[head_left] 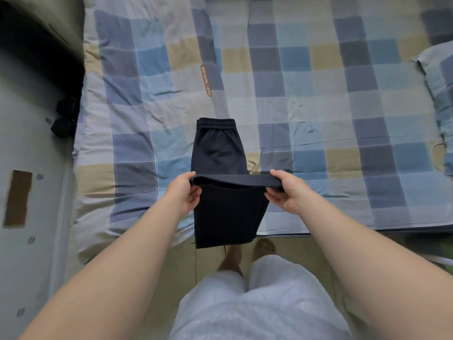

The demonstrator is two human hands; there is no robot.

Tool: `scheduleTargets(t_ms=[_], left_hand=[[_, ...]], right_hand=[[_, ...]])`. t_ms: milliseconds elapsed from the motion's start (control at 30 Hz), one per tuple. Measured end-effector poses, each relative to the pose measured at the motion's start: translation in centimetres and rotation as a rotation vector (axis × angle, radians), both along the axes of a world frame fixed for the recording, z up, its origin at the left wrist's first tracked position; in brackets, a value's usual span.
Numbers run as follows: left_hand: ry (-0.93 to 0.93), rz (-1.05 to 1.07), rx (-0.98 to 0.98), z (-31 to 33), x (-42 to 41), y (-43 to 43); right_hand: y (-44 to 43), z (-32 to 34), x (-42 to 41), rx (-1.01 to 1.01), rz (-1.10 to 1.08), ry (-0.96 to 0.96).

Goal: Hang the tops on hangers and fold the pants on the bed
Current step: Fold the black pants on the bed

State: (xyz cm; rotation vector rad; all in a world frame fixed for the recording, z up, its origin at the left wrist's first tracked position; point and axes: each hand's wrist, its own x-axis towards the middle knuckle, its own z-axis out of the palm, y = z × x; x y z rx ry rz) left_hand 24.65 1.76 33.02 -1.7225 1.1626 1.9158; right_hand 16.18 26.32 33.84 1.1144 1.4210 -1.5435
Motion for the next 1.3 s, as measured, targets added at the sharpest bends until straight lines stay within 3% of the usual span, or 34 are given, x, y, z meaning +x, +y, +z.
scheduleTargets(t_ms=[433,633,867,1000,1300], left_hand=[[0.068,0.04,-0.097,-12.2,-15.4,-6.6],[0.143,-0.046,-0.068,-18.1,-18.4,-7.4],[0.16,-0.113,0.062,-19.6,-13.7,-4.7],[0.144,-0.108,0.039,-18.8,-9.2,-2.2],[-0.172,-0.112,-0.119,-20.4,6.2,4.4]], right_hand=[[-7.3,-14.2,-17.6,0.026,0.272,0.114],[-9.0,-20.2,-20.9,-0.108,0.335,0.122],[-6.0,-22.2,-16.8,-0.27,0.247,0.07],[-3.6,-21.5,-12.7,-0.293,0.219,-0.003],[1.5,-23.2,-0.4,-0.151,0.236,-0.189]])
